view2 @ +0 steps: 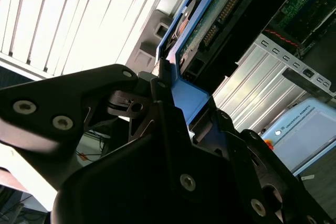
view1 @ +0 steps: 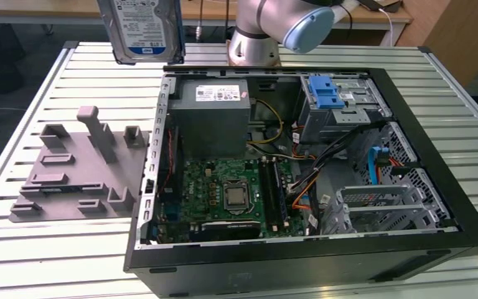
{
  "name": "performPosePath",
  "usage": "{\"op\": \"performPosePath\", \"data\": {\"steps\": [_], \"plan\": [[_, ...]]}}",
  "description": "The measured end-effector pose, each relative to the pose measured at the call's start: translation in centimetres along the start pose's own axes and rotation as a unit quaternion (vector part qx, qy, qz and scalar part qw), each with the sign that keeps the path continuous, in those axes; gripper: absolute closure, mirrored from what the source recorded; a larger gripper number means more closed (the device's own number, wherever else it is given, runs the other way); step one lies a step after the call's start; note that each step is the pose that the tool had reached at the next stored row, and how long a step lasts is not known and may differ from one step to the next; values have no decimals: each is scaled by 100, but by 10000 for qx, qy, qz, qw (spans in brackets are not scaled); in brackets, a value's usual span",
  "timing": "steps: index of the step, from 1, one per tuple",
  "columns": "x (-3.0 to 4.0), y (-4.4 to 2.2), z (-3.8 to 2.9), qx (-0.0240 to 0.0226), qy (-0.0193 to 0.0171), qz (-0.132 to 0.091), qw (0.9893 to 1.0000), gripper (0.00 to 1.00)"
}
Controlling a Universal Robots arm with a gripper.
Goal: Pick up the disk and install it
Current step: 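Pick up the disk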
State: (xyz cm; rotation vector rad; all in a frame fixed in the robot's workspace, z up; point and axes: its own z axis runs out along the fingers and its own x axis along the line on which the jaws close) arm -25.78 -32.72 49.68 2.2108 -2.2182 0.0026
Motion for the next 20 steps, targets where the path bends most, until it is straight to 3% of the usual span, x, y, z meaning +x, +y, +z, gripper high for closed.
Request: {"op": "performPosePath", "data": {"steps": [20], "plan": [[-1,-337,-2,0,0,0,10000,64]]}}
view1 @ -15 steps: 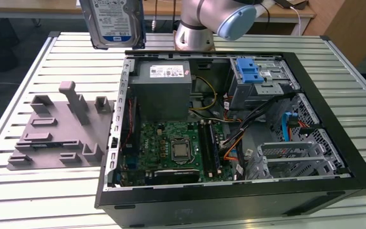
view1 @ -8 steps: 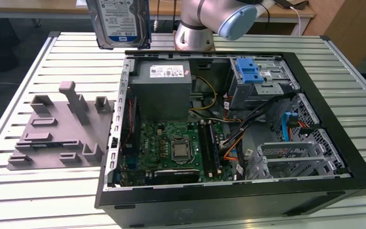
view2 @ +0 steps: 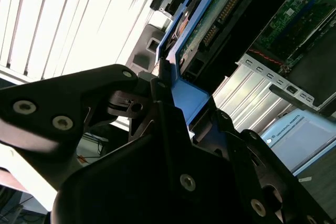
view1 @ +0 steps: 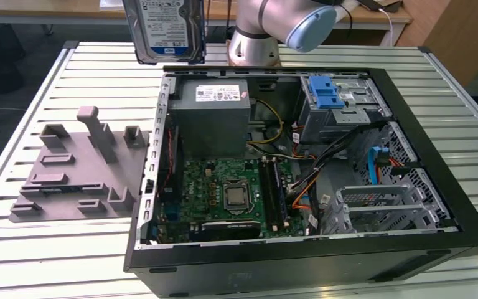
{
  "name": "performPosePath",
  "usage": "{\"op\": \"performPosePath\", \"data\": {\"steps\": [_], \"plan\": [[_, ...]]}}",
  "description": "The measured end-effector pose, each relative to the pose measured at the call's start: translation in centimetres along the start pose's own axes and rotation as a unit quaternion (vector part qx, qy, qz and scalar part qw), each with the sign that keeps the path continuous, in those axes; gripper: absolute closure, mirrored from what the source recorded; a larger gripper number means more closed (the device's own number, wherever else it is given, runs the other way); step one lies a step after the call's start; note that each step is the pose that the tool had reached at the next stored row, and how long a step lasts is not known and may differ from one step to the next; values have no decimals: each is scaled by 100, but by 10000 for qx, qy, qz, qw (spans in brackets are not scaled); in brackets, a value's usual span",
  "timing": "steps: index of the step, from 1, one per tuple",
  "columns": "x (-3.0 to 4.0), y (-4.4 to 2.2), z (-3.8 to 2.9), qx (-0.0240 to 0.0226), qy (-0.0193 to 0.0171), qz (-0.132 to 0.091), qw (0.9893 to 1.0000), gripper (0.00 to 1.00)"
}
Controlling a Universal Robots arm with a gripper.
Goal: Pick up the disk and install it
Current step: 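Pick up the disk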
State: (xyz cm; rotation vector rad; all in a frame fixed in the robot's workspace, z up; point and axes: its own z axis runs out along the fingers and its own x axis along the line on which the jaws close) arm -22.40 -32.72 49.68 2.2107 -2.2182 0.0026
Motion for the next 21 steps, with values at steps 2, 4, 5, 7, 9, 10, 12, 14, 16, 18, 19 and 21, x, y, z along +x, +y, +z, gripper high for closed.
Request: {"op": "performPosePath", "data": {"steps": [2,4,5,7,9,10,12,14,16,18,19,21], "plan": [[0,-30,0,0,0,0,10000,64],[0,-61,-1,0,0,0,10000,64],[0,-77,-1,0,0,0,10000,64],[0,-111,-1,0,0,0,10000,64],[0,-136,-1,0,0,0,10000,64],[0,-137,-2,-1,0,0,10000,64],[0,-138,-1,0,0,1,10000,64],[-1,-140,-1,0,0,0,10000,64],[5,-141,-1,0,0,-1,10000,64],[43,-141,0,0,0,8,10000,64],[67,-141,0,0,0,13,10000,64],[116,-141,0,0,0,21,10000,64]]}}
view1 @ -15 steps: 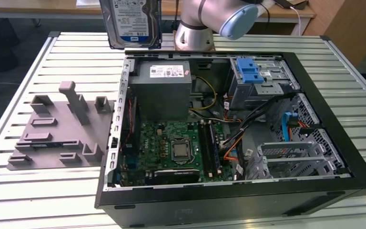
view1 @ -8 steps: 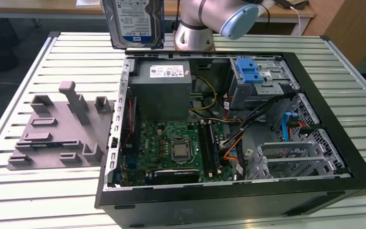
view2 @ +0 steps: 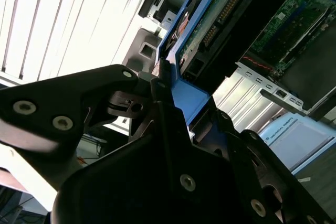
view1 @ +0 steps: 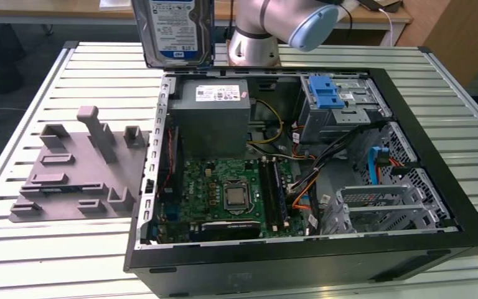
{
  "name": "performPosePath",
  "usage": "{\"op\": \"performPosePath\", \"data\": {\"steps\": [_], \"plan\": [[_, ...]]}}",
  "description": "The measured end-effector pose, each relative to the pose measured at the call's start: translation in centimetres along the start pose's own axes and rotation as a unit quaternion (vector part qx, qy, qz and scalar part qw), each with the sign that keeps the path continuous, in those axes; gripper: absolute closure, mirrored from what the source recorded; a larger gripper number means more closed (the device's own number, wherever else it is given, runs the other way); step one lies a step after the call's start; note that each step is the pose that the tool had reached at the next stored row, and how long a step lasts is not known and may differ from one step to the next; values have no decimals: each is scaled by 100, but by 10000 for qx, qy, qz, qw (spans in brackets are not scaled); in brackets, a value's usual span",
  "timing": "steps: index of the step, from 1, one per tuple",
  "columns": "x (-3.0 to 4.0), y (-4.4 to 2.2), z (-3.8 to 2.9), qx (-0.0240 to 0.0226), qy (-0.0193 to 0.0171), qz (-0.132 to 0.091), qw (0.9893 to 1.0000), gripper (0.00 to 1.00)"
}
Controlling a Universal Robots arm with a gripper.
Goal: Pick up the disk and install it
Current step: 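Pick up the disk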
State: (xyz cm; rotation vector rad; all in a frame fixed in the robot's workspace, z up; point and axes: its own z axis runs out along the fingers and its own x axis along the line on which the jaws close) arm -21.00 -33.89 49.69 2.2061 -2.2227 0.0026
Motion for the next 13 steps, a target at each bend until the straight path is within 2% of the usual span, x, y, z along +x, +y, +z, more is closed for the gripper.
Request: {"op": "performPosePath", "data": {"steps": [5,9,13], "plan": [[76,0,1,0,-1,13,10000,64],[78,-3,1,0,0,16,10000,64],[78,-39,0,-1,0,16,10000,64]]}}
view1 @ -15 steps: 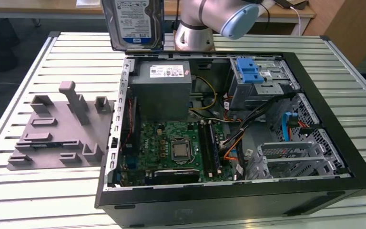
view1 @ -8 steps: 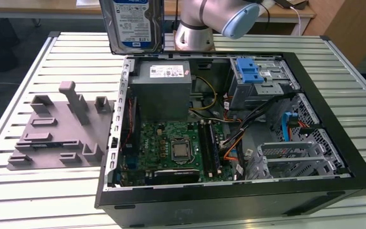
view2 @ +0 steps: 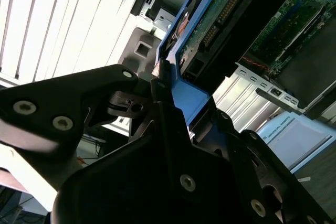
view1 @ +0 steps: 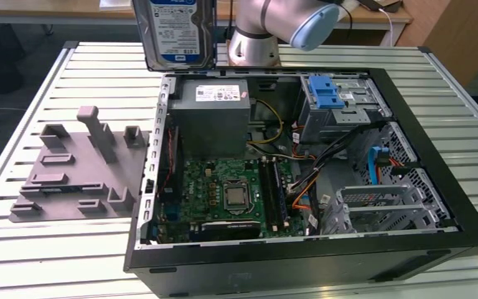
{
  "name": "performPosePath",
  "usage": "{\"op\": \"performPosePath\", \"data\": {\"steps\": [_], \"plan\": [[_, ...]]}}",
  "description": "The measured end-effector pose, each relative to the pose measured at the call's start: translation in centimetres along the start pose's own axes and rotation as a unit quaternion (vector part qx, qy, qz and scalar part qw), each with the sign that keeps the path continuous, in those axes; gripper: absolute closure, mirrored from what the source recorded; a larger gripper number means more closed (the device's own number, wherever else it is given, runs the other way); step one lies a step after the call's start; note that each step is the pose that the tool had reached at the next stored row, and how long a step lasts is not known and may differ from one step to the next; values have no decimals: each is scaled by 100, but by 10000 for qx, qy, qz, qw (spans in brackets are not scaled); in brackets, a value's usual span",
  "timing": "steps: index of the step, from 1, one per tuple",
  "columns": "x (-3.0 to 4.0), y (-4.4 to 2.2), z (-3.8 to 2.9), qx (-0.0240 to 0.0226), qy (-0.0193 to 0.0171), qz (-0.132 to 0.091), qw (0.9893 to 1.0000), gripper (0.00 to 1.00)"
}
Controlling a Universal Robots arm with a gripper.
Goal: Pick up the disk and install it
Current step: 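Pick up the disk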
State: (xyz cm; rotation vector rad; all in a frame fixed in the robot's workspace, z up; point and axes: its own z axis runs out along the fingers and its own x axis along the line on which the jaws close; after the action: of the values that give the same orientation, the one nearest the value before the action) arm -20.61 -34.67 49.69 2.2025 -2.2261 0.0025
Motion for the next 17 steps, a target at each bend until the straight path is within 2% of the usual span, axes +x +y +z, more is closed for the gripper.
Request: {"op": "performPosePath", "data": {"steps": [17], "plan": [[-1,-241,-1,0,0,0,10000,64]]}}
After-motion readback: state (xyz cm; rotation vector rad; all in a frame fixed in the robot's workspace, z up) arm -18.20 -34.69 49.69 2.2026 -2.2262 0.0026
